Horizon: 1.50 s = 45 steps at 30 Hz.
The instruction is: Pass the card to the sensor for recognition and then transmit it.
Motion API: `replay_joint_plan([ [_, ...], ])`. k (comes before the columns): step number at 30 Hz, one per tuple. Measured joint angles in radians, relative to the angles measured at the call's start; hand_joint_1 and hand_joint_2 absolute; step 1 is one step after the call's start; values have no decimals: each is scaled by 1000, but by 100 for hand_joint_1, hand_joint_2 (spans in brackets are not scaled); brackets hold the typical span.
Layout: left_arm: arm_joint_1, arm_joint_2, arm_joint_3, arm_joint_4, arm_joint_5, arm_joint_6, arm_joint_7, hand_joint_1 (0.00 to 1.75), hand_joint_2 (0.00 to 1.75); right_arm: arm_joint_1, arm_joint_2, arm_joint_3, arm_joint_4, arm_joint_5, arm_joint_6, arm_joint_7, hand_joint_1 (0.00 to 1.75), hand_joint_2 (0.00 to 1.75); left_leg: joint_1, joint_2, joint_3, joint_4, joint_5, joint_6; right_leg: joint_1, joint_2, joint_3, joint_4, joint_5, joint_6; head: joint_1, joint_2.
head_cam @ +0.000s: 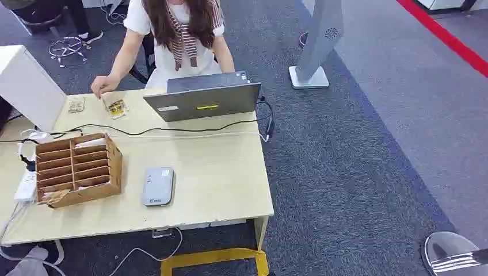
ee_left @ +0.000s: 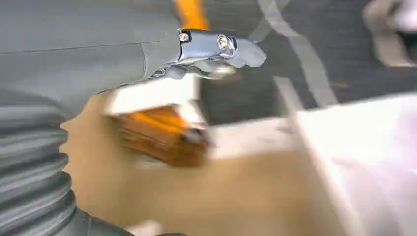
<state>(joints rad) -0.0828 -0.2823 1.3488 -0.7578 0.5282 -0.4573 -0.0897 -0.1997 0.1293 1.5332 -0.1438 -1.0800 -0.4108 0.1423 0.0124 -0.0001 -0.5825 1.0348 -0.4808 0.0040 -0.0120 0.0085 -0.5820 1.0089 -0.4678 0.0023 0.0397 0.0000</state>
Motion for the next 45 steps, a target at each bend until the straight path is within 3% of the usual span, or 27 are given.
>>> replay_joint_plan([
  [2, 49, -18, -105, -136, 146, 97, -54, 0, 175, 1, 0, 0, 0, -9, 0, -6, 0, 175, 0, 0, 0, 0, 0, 0, 0, 0, 0, 0, 0, 0, 0, 0],
  [5, 147, -39, -326, -363, 299, 265, -148, 0, 175, 3, 0, 0, 0, -19, -1, -15, 0, 175, 0, -2, -1, 0, 0, 0, 0, -3, 0, 0, -1, 1, 0, 0],
  [9, 224, -49, -528, -591, 251, 328, -248, 0, 175, 7, 0, 0, 0, -32, -4, -29, 0, 175, 0, -7, 0, 0, 1, 1, 0, -7, 1, 0, -2, 1, 0, 0],
  [11, 250, -55, -628, -708, 130, 358, -318, 0, 175, 10, 0, 0, 0, -38, -5, -40, 0, 175, 0, -6, 0, 1, 1, 1, 0, -7, 1, 0, -2, 1, 2, 0],
  [14, 254, -55, -755, -852, -134, 407, -409, 0, 175, 11, 0, 0, 0, -38, -3, -46, 0, 175, 0, -7, 0, 1, 2, 1, 0, -8, 2, 0, -1, 1, 1, 0],
  [17, 233, -25, -884, -940, -406, 530, -491, 0, 175, 9, 2, 4, 0, -15, 9, -38, 0, 175, 0, -7, 0, 1, 2, 1, 0, -7, 2, 0, 0, 0, 1, 0],
  [19, 189, 21, -977, -950, -633, 664, -502, 0, 175, 4, 4, 6, 0, 17, 21, -25, 0, 175, 0, -7, 0, 1, 3, -1, 0, -8, 2, 0, 0, 0, 3, 0],
  [21, 123, 88, -1052, -932, -849, 795, -464, 0, 175, -2, 6, 6, 0, 53, 35, -11, 0, 175, 0, -7, 1, 1, 4, -2, 0, -8, 2, 0, 1, -1, 3, 0],
  [24, -16, 188, -1146, -824, -1148, 952, -335, 0, 175, -12, 8, 6, 0, 108, 55, 10, 0, 175, 1, -9, 1, 1, 6, -4, 0, -8, 1, 1, 2, -2, 1, 0],
  [26, -140, 259, -1199, -690, -1358, 1016, -223, 0, 175, -19, 8, 6, 0, 148, 70, 21, 0, 175, 1, -9, 0, 1, 9, -4, 0, -8, 0, 3, 4, -4, 2, 0],
  [29, -334, 349, -1266, -447, -1589, 1087, -111, 0, 175, -25, 8, 6, -1, 187, 88, 28, 0, 175, 2, -9, -1, 1, 11, -6, 1, -7, -1, 4, 7, -5, 0, 0],
  [33, -541, 420, -1329, -173, -1722, 1108, -25, 0, 175, -30, 8, 6, -2, 201, 93, 27, 0, 175, 2, -3, -1, 1, 12, -7, 1, -2, -4, 4, 9, -6, 0, 0],
  [37, -671, 444, -1375, 18, -1803, 1106, 35, 0, 175, -32, 8, 6, -2, 209, 104, 27, 0, 175, 1, -3, -2, 1, 12, -7, 1, -2, -4, 4, 9, -6, 0, 0],
  [45, -760, 447, -1439, 184, -1879, 1094, 86, 0, 175, -34, 8, 6, -2, 209, 107, 24, 0, 175, 1, -3, -3, 1, 11, -7, 1, -2, -5, 4, 9, -6, 0, 0],
])
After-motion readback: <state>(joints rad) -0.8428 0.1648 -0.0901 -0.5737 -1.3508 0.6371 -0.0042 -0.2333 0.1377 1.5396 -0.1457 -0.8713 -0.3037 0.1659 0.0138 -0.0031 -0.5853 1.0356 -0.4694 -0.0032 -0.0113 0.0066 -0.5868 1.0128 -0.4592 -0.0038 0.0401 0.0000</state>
